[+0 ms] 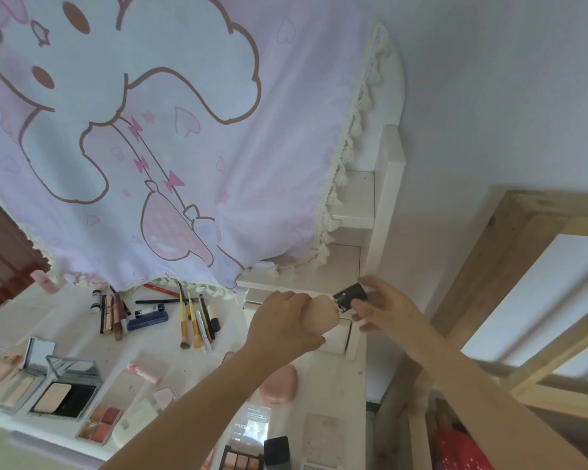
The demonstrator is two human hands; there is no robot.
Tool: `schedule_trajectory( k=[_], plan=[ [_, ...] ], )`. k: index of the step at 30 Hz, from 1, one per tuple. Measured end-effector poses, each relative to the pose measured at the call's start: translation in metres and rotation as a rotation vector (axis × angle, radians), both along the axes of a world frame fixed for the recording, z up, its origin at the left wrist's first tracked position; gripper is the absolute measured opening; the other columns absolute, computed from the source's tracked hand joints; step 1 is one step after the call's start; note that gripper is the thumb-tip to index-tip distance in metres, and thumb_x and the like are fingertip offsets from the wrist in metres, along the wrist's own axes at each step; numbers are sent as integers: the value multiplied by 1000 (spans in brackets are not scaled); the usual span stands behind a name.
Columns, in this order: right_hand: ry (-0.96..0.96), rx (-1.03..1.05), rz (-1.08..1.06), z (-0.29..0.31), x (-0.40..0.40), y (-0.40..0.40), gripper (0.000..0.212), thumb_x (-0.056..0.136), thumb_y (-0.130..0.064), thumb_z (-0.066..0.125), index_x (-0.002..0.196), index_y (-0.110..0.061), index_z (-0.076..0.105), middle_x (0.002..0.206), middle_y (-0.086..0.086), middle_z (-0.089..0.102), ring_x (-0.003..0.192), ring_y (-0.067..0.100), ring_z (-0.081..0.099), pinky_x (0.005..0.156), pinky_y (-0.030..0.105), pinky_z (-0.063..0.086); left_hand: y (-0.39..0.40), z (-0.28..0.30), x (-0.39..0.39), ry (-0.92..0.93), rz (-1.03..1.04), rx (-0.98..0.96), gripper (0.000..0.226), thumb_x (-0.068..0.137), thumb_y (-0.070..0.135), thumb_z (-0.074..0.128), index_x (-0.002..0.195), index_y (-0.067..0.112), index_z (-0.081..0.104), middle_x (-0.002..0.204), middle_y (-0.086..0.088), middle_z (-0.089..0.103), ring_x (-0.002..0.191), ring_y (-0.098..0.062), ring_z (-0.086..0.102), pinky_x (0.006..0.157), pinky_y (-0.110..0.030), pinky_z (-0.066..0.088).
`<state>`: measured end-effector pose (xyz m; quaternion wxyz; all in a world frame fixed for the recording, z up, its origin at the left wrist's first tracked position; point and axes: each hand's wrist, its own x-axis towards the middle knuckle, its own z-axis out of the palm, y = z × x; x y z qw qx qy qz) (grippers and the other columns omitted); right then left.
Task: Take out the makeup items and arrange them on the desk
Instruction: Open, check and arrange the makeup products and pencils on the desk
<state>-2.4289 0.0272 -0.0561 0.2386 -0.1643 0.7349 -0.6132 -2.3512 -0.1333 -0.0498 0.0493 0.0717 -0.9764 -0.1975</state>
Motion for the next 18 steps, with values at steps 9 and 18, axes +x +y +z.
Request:
schedule_trajectory(
  k=[9, 18],
  plan=[
    [-305, -277, -187, -43, 29, -20, 28, 75, 12, 63, 88, -11, 55, 81, 8, 61, 76, 19, 63, 70, 30, 54, 20, -25, 4, 93, -59, -100, 54, 39, 48, 83, 81, 18, 68, 76, 8, 66, 71, -12, 62, 75, -12, 32],
    [-88, 259, -196, -91, 26, -7, 28, 72, 3, 71, 93, -9, 57, 84, 1, 58, 85, 15, 55, 70, 19, 41, -9, -75, 18, -348, -13, -33, 57, 89, 35, 54, 139, 16, 33, 142, -1, 38, 132, -18, 34, 108, -29, 32]
  ],
)
